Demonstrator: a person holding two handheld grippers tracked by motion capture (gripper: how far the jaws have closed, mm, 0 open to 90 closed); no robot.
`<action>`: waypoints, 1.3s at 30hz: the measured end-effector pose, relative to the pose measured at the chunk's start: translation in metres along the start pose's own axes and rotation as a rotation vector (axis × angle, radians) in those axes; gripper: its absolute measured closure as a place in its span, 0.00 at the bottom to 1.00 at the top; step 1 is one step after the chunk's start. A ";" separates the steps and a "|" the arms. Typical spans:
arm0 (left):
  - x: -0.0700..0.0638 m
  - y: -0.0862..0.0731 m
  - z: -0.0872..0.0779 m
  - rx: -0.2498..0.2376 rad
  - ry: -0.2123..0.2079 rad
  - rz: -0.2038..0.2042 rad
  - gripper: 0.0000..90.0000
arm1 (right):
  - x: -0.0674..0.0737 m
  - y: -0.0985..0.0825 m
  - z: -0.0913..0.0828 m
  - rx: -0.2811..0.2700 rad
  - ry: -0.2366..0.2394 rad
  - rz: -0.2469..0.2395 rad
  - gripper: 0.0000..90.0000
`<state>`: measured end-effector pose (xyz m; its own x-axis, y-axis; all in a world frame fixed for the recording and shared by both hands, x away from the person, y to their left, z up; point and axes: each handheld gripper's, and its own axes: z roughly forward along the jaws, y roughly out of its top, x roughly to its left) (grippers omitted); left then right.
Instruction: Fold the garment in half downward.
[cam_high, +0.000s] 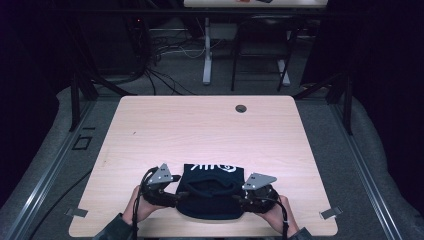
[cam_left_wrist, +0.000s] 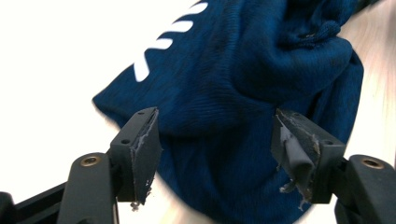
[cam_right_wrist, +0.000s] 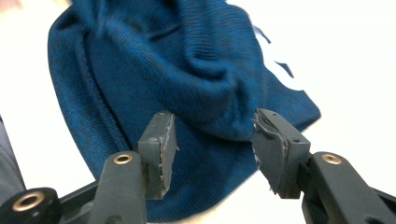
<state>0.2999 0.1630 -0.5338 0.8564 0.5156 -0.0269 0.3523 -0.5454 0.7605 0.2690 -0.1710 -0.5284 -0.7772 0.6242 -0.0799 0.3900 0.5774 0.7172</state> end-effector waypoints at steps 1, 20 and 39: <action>0.001 -0.002 -0.003 -0.003 0.002 -0.006 0.36 | -0.003 0.000 -0.005 -0.014 -0.005 0.018 0.53; -0.001 0.014 0.024 -0.020 0.078 -0.034 0.32 | -0.009 0.032 0.017 -0.024 0.024 0.122 0.56; -0.010 -0.006 0.056 0.105 0.100 -0.062 0.27 | 0.002 0.010 0.057 0.159 0.030 0.054 0.32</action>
<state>0.3107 0.1242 -0.5740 0.7918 0.6107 -0.0034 0.4456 -0.5739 0.6870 0.2992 -0.1337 -0.5609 -0.7661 0.6423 -0.0217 0.5033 0.6205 0.6014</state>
